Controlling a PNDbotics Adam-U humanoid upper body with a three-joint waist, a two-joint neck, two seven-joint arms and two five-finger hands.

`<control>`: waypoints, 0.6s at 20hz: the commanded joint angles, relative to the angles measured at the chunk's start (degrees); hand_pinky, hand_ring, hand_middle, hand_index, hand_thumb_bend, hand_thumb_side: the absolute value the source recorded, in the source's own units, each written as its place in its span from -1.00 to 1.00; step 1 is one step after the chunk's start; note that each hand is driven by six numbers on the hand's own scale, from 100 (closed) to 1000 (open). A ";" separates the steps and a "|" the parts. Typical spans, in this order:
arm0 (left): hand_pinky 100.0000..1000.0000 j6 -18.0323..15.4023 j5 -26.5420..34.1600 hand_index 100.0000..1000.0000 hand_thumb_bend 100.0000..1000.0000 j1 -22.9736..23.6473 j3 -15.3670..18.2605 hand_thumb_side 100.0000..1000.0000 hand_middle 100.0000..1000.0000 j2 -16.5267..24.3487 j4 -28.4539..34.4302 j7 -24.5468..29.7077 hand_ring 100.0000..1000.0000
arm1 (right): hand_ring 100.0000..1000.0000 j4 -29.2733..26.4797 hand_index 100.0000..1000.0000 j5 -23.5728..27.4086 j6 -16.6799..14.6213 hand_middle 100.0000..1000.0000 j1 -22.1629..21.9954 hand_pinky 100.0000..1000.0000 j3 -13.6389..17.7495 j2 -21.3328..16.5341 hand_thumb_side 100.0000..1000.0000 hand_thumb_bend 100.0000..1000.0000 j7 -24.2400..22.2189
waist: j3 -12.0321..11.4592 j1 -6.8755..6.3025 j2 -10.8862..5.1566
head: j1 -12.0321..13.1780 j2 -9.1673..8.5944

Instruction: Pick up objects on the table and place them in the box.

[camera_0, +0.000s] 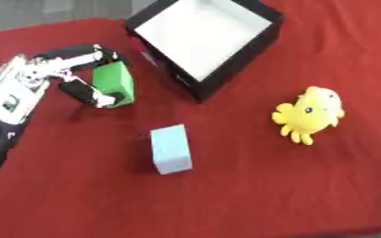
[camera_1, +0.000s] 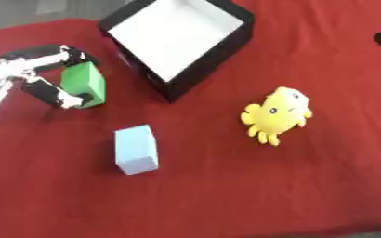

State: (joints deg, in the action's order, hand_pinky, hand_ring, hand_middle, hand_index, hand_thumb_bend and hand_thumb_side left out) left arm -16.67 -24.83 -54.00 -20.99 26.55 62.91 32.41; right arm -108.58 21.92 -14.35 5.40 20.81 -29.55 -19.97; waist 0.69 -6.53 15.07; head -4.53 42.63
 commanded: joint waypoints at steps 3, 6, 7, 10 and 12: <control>0.18 -2.58 2.36 0.74 -0.55 -0.57 0.36 -1.00 0.22 4.61 6.89 -2.63 -0.01 | 0.47 -0.66 0.82 0.31 0.21 0.48 0.56 0.69 0.42 -1.94 -0.04 -1.00 0.16 | 0.14 0.31 -1.10 | -0.73 -0.98; 0.17 -3.21 4.08 0.68 -0.53 -0.67 0.74 -1.00 0.19 6.21 9.66 -3.27 -0.04 | 0.46 -0.71 0.82 0.47 0.32 0.48 0.68 0.69 0.49 -1.97 -0.04 -1.00 0.29 | 0.23 0.24 -0.99 | -1.37 -1.46; 0.16 -3.45 4.84 0.66 -0.55 -0.94 1.01 -1.00 0.18 6.81 10.48 -3.44 -0.04 | 0.46 -0.74 0.82 0.51 0.35 0.48 0.73 0.69 0.50 -1.98 -0.04 -1.00 0.33 | 0.28 0.21 -0.95 | -1.61 -1.64; 0.16 -3.65 7.31 0.58 -0.58 -2.41 2.04 -1.00 0.15 8.08 11.76 -3.43 -0.05 | 0.46 -0.84 0.82 0.66 0.44 0.48 0.91 0.69 0.49 -1.94 -0.04 -1.00 0.44 | 0.49 0.20 -0.79 | -2.40 -2.23; 0.15 -3.65 8.96 0.52 -0.60 -3.81 2.77 -1.00 0.12 8.25 12.11 -3.22 -0.06 | 0.47 -0.91 0.82 0.75 0.51 0.48 1.06 0.69 0.46 -1.89 -0.04 -1.00 0.49 | 0.68 0.23 -0.66 | -2.90 -2.65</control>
State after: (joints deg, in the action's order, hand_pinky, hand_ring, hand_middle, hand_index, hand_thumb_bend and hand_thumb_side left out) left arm -20.16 -17.06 -56.40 -19.49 32.69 73.82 29.20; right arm -108.59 22.12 -14.00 6.06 20.81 -29.62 -19.63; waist 1.40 -6.54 15.07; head -7.02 40.92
